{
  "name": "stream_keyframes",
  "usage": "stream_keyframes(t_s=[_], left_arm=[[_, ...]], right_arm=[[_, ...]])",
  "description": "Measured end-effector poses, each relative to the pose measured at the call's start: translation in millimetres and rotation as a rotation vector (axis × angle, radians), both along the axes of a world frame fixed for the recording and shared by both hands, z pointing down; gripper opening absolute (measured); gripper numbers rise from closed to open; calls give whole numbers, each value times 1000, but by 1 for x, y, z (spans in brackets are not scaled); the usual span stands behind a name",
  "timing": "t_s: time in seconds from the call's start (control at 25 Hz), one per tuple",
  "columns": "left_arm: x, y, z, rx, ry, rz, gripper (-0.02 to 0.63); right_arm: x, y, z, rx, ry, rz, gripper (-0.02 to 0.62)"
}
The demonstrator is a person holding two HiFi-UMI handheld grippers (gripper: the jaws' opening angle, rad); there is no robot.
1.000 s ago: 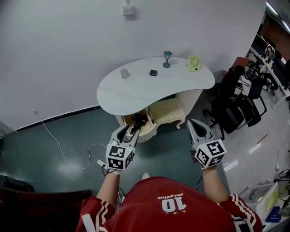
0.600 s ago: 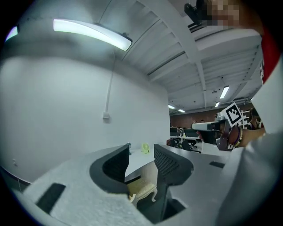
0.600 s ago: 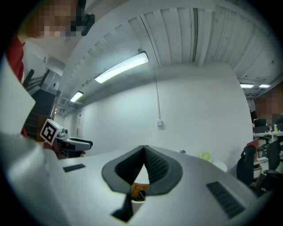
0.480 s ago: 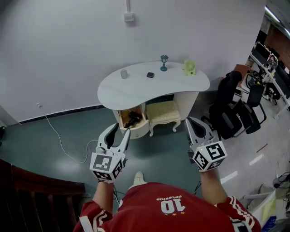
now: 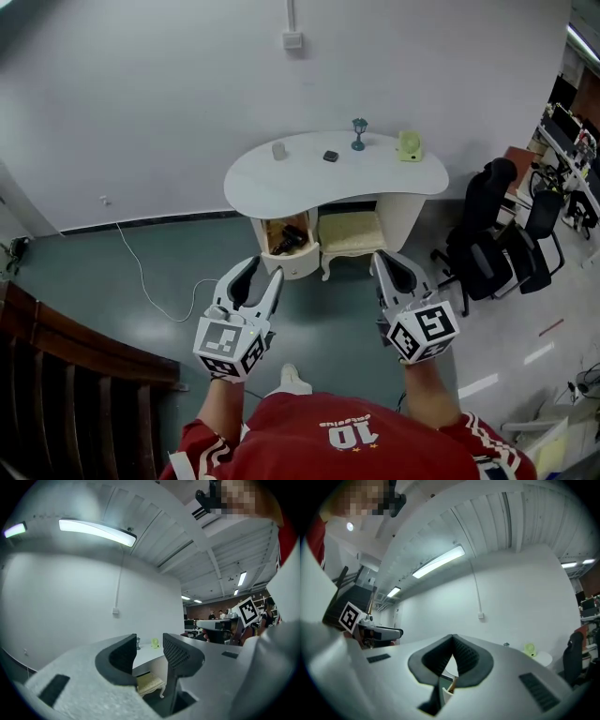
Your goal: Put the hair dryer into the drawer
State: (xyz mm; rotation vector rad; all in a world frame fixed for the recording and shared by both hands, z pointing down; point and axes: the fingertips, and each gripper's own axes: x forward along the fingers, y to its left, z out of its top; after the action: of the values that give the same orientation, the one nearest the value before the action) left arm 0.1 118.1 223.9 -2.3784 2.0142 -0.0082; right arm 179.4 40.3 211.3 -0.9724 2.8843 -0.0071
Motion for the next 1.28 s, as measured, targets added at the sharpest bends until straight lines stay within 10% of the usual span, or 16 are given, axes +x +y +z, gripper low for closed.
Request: stream_keyframes(t_s=[1.28], left_arm=[[-104, -23, -16, 91, -13, -70, -3]], right_arm=[[-66, -42, -17, 40, 2, 50, 6]])
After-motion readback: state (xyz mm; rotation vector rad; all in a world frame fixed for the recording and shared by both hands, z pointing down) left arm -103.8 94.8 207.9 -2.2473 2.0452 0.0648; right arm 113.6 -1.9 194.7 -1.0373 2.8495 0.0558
